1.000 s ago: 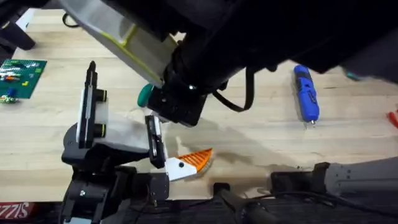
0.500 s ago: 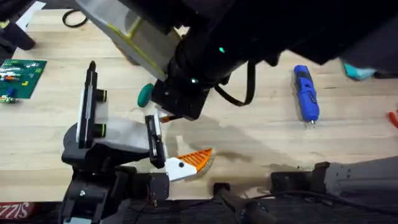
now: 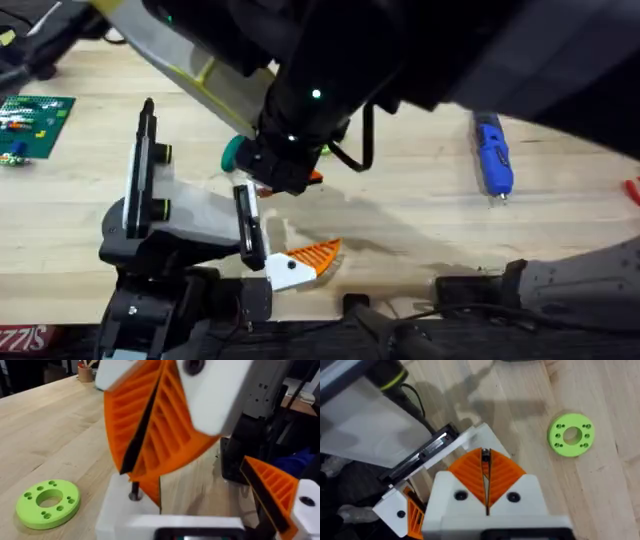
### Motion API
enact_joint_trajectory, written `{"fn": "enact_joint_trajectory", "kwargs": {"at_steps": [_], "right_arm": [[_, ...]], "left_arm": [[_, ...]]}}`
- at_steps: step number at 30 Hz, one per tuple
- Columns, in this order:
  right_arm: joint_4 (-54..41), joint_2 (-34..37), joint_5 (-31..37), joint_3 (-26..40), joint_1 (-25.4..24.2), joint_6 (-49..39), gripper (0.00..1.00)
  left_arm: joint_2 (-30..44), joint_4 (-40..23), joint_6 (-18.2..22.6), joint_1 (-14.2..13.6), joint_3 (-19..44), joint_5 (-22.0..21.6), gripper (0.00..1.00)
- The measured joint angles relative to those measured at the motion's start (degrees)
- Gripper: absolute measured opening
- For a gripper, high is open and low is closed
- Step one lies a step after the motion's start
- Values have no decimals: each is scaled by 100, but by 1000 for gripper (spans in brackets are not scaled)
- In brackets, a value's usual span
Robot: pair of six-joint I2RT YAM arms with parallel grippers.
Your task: Pick up the gripper from the table and insert it into the empty holder that is missing its gripper. Then pick up a screw, insert it into the mounting hole, and use the screwdriver to tighten it. Finally, clean up the table by picking up the vegetable and placing it into the bucket.
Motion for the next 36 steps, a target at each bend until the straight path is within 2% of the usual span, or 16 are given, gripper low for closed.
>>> {"fn": "enact_joint_trajectory", "kwargs": {"at_steps": [36], "right_arm": [[-101, 35, 53, 2, 0, 12, 4]], "left_arm": [[0, 0, 0, 0, 0, 0, 986]]}}
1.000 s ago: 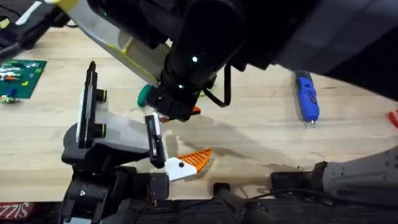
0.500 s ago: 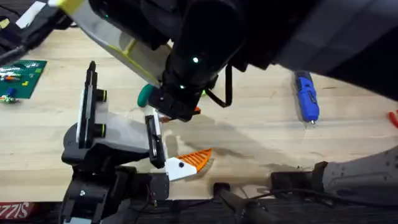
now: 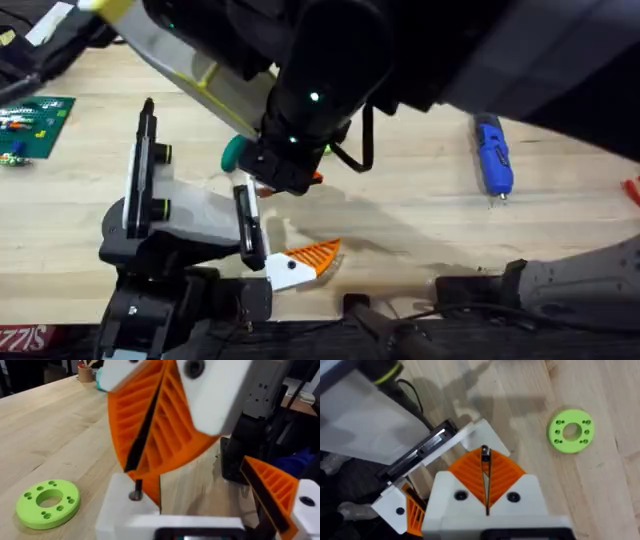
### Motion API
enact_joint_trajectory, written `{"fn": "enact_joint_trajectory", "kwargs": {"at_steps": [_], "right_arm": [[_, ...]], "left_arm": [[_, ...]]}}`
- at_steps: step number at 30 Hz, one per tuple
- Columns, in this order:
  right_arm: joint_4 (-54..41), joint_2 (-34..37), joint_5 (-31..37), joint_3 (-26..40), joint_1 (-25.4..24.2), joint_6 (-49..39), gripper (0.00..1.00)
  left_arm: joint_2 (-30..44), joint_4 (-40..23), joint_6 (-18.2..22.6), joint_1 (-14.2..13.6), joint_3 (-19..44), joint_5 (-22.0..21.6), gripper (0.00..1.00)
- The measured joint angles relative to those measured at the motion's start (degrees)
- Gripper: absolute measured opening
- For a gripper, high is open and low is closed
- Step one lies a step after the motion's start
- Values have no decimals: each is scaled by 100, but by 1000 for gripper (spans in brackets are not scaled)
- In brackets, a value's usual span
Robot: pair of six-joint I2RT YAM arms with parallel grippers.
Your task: Pick up the gripper from the table and insert it into the empty holder that is missing its gripper. Then pick up a screw, insert it into the mounting hole, and use the screwdriver to tighten it. Finally, clean up the table by picking up the vegetable and placing it into the bucket.
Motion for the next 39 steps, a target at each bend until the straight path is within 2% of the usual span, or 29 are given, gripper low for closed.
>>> {"fn": "enact_joint_trajectory", "kwargs": {"at_steps": [24, 26, 30, 33, 35, 39], "right_arm": [[-102, 262, -120, 9, 0, 13, 22], [-105, 264, -126, 9, 0, 46, 167], [-123, 264, -136, 9, -1, 36, 593], [-154, 262, -74, 12, -51, 31, 829], [-162, 262, -50, 20, -82, 26, 914], [-170, 262, -25, 27, -92, 25, 950]], "left_arm": [[0, -2, -46, 0, 0, 4, 986], [0, -2, -46, 0, 0, 2, 986], [0, -1, -46, 0, 0, 0, 986], [0, -2, -45, 2, 0, 0, 986], [0, -2, -46, 2, 0, 0, 986], [0, -2, -46, 2, 0, 0, 986]]}}
